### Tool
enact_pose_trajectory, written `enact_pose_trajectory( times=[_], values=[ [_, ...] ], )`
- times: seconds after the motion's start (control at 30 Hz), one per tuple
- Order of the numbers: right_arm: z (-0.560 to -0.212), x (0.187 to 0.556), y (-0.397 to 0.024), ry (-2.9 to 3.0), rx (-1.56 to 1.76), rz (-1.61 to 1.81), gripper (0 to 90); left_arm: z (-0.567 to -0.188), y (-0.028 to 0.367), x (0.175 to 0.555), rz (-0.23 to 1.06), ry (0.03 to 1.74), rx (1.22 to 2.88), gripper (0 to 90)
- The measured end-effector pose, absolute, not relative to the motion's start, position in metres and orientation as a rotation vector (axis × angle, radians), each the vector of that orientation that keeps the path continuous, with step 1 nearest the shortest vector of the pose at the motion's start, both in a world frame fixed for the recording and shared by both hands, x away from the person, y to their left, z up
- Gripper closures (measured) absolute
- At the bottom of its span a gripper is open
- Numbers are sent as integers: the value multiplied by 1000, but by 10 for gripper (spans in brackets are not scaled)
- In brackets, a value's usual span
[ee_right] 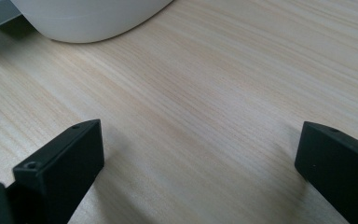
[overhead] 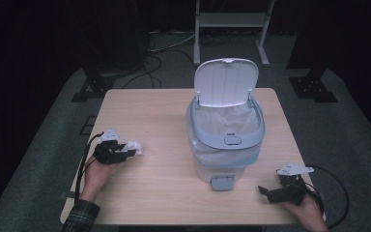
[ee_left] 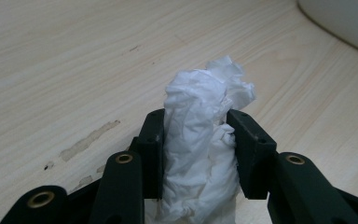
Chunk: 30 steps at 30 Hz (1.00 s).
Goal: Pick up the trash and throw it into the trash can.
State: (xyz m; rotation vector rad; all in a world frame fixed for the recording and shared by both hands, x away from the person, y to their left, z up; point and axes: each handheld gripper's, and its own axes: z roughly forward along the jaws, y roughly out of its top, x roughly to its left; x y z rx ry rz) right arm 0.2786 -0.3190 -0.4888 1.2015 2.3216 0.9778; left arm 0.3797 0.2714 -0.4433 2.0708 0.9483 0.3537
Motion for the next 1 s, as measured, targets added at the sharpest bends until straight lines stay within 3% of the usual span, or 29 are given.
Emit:
enact_pose_trajectory(
  times=[1.0],
  values=[
    [-489, 279, -319, 2322, 1203, 979, 2, -396, 253, 365, 287, 791, 1954, 597]
  ],
)
